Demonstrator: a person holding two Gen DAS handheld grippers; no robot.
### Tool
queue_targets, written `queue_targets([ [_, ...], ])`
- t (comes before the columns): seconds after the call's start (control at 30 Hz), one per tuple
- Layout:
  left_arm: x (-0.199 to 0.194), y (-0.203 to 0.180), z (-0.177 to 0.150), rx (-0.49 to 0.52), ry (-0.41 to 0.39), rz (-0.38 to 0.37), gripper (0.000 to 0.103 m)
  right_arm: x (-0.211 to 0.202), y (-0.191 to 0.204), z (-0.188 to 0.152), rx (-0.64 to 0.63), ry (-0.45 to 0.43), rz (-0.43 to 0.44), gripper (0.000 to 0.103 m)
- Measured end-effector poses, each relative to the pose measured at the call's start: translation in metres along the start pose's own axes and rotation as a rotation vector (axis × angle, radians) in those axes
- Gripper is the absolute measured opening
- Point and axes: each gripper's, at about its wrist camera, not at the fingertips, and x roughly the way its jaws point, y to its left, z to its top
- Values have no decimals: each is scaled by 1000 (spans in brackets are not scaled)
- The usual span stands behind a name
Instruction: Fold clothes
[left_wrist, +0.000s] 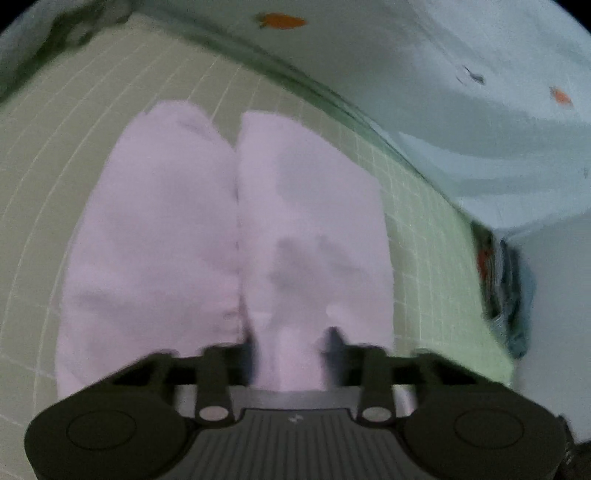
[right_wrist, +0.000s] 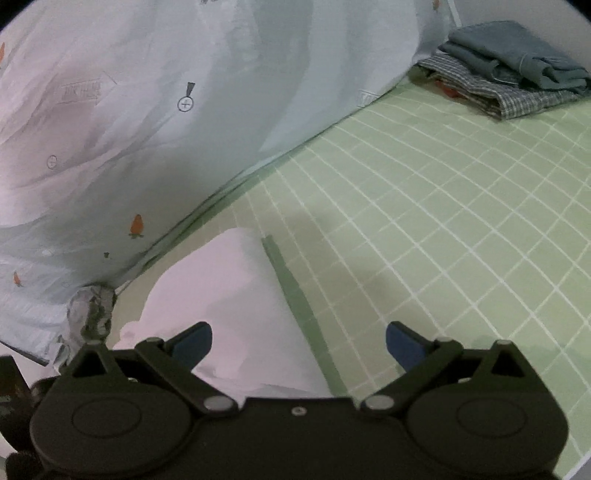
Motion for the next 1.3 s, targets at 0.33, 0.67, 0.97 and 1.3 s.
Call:
queue_targets([
  [0.33,-100,-53,-21,379,-280,-21,12,13,22,-9,-58,56,27,102],
  [0.67,-50,112,-43,-10,-58,269,28,46,59,-35,-204,234,47,102],
  [0.97,-54,136,-20,-41,-92,66,90,76,92,-31,-315,258,48,102],
  [1.3,13,134,10,40,35,-222,94,150,92,-7,-210,340,151,102],
])
